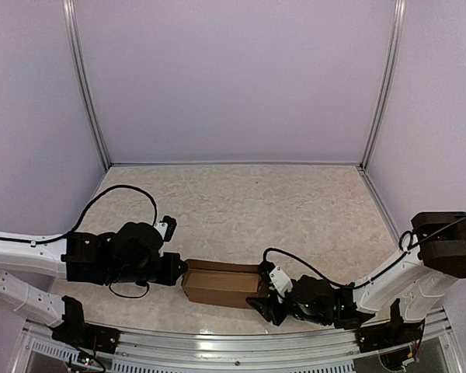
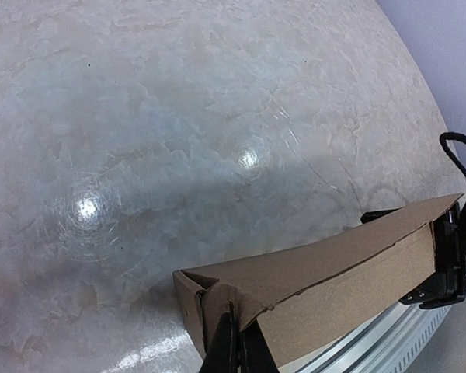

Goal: Fold the paper box

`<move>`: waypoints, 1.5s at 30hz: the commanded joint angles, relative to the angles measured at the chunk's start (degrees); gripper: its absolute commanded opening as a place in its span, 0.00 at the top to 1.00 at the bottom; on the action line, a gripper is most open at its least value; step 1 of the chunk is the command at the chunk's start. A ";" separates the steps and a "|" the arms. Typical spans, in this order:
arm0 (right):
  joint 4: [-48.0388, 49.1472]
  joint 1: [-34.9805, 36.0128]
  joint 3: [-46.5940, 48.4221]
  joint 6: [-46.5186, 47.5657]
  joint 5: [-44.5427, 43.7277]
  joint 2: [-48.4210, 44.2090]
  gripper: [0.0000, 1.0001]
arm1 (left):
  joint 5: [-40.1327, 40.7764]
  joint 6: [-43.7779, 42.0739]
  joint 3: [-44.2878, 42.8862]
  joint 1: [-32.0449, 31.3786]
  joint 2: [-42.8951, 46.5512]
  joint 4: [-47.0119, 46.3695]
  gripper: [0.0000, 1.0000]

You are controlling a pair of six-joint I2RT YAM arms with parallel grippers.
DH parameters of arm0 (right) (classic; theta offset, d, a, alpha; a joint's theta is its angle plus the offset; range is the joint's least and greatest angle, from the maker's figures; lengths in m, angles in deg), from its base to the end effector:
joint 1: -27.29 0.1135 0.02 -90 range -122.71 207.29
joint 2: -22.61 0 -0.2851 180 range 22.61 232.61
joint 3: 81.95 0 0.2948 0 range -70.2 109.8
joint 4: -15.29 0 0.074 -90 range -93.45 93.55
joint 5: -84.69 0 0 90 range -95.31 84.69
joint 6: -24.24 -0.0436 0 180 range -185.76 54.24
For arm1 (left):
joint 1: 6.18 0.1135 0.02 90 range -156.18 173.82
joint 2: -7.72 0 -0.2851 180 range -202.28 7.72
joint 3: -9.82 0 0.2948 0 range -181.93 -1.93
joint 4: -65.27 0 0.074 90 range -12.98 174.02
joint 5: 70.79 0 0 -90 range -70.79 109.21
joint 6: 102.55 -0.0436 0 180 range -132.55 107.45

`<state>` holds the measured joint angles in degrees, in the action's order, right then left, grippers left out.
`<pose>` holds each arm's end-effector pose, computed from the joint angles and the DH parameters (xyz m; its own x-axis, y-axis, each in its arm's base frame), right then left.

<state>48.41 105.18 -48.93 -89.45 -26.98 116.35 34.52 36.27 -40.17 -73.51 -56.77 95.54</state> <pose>0.0754 0.2746 0.0878 -0.4265 -0.2079 -0.8803 -0.7302 0.6535 0.1994 0.1128 -0.2401 0.2153 -0.7942 0.0179 -0.6074 0.3341 0.8478 -0.4119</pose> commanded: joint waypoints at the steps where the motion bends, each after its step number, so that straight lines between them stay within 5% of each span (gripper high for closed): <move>1: -6.31 -2.88 -0.98 -6.24 -14.36 2.32 0.94 | -3.30 1.29 -2.47 -0.32 2.88 8.95 1.00; 22: 2.58 0.73 1.73 7.13 -15.89 11.29 0.99 | -11.68 6.23 -1.75 9.32 6.80 6.22 1.00; 45: -6.46 0.31 3.37 -1.85 -20.53 8.88 1.00 | -12.40 14.23 15.80 12.49 18.50 4.69 1.00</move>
<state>54.42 107.98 -43.40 -82.85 -32.60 125.04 20.07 47.07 -27.69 -62.12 -40.05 91.45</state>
